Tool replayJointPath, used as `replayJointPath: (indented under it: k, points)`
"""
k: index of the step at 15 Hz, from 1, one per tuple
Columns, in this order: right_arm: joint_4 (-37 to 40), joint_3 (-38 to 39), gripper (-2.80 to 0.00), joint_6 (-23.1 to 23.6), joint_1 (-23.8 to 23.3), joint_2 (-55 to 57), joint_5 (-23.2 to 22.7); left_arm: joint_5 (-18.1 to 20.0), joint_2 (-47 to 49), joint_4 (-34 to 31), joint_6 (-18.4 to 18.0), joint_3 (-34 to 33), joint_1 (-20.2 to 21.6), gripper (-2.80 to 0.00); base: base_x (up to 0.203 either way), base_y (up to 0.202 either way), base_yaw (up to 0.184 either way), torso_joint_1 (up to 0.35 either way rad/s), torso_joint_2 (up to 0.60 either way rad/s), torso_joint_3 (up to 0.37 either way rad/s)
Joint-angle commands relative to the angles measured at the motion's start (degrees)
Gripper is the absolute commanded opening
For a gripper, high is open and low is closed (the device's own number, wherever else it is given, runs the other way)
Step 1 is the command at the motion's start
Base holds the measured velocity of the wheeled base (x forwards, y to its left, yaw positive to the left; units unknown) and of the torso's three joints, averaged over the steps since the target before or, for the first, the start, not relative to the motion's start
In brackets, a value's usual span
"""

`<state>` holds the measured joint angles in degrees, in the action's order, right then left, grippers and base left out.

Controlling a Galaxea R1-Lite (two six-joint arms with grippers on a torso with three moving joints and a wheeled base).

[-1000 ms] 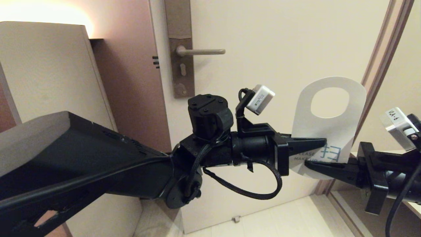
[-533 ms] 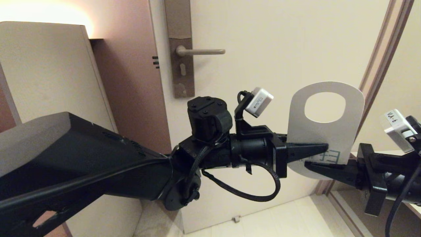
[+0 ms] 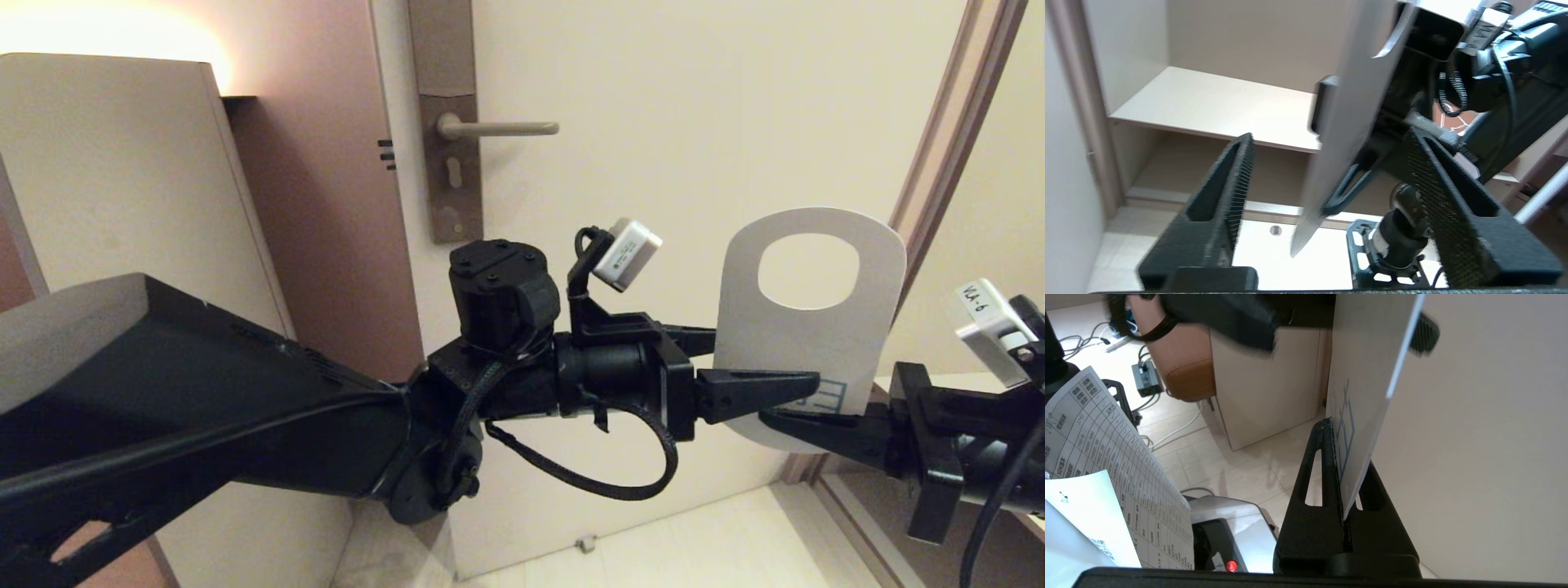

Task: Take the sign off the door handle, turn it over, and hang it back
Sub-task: Hand it to the other hand, then hang the sign back with the other side facing out

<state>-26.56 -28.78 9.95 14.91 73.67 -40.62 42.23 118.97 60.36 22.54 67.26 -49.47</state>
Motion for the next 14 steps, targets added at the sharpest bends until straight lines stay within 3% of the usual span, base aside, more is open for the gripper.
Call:
replayJointPath:
  k: [1, 14]
  points:
    - [-0.2, 0.6, -2.80, 0.1, 0.0, -0.5, -0.3, 0.2, -1.2, 0.4, 0.1, -1.4, 1.5, 0.00, 0.000, 0.000, 0.000, 0.000, 0.00, 0.000]
    - [-0.2, 0.5, -2.80, 0.0, -0.1, -0.5, 0.4, -3.0, -24.0, 0.1, -1.4, -25.9, 13.6, 0.00, 0.000, 0.000, 0.000, 0.000, 0.00, 0.000]
